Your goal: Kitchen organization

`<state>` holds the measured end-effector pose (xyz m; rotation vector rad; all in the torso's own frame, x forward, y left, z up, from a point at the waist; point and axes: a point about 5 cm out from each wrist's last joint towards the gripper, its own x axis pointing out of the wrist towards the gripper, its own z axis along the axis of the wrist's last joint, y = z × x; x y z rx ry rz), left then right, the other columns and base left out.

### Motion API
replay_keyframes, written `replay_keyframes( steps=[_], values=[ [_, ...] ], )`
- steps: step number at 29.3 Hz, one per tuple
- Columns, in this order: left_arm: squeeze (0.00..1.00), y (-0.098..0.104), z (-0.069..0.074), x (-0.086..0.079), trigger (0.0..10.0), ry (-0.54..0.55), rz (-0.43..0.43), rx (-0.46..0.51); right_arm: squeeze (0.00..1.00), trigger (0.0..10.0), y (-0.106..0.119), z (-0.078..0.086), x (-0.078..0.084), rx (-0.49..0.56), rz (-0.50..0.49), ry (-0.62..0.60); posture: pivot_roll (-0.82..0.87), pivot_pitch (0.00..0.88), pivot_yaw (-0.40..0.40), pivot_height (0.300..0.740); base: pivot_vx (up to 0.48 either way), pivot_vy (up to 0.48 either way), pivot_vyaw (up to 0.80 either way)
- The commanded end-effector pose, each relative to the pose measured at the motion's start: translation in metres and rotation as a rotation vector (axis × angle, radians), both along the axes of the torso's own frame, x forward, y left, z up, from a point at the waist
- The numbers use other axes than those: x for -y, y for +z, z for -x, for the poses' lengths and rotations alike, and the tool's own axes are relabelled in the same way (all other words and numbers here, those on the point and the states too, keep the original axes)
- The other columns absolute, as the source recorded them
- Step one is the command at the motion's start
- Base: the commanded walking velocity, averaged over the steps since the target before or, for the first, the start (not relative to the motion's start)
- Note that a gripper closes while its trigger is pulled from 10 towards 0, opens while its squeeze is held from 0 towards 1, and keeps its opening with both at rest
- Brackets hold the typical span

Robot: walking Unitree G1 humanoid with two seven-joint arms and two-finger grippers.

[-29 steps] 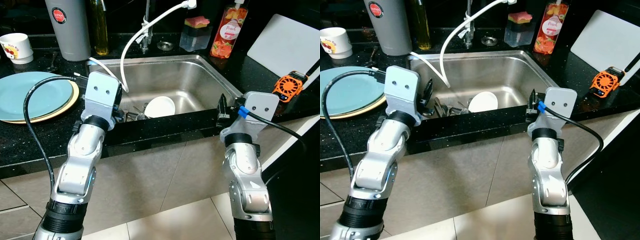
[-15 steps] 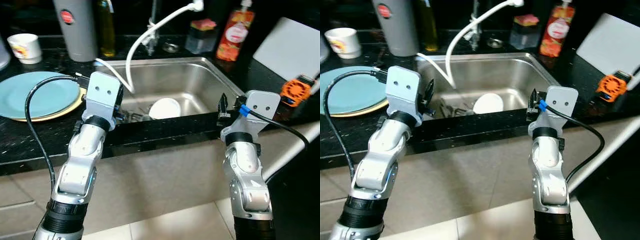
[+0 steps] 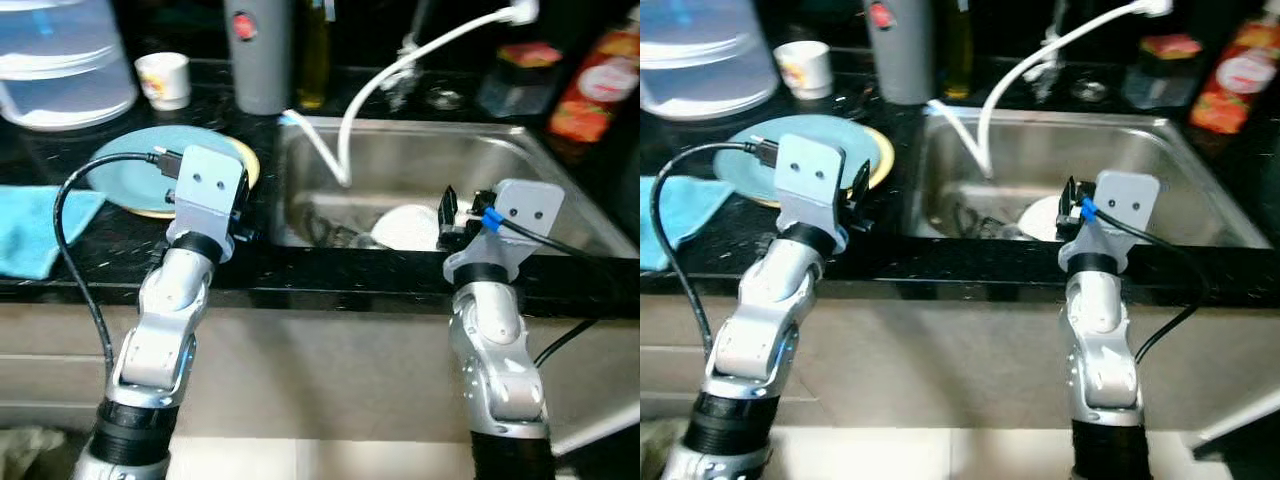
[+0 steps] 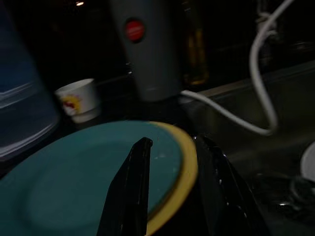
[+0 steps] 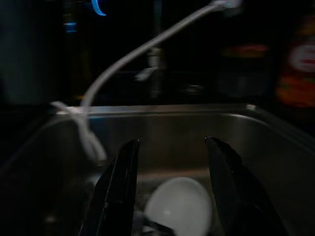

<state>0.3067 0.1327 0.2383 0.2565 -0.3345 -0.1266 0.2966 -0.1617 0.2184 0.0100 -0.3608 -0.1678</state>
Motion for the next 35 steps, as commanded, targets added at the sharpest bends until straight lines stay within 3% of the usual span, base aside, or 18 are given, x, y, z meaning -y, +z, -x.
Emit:
replay_keyframes(
  steps=[1,9,24,29,35],
  values=[
    [0.0,0.0016,0.0006,0.0018,10.0,-0.009,0.0,-0.003,0.0,10.0,-0.0027,-0.0001,0.001,-0.017,-0.01,-0.002,0.2,0.036,-0.057,0.74,0.0,0.0,0.8],
    [0.0,0.0014,0.0004,0.0024,10.0,-0.011,-0.001,-0.007,0.0,10.0,-0.0038,0.0004,0.0025,-0.024,-0.011,-0.015,0.2,0.038,-0.056,0.74,0.0,0.0,0.78],
    [0.0,-0.0005,-0.0001,0.0032,10.0,-0.015,-0.01,-0.026,0.0,10.0,-0.0076,-0.0004,0.0056,-0.049,-0.041,-0.033,0.19,0.043,-0.056,0.74,0.0,0.0,0.0],
    [0.0,-0.0013,-0.0002,0.0037,10.0,-0.02,-0.011,-0.034,0.0,10.0,-0.0087,-0.0005,0.0055,-0.056,-0.049,-0.035,0.19,0.043,-0.055,0.74,0.0,0.0,-0.8],
    [0.0,-0.0021,-0.0003,0.0043,10.0,-0.024,-0.009,-0.042,0.0,10.0,-0.009,-0.0006,0.0059,-0.061,-0.038,-0.041,0.19,0.044,-0.055,0.74,0.0,0.0,0.0]
  ],
)
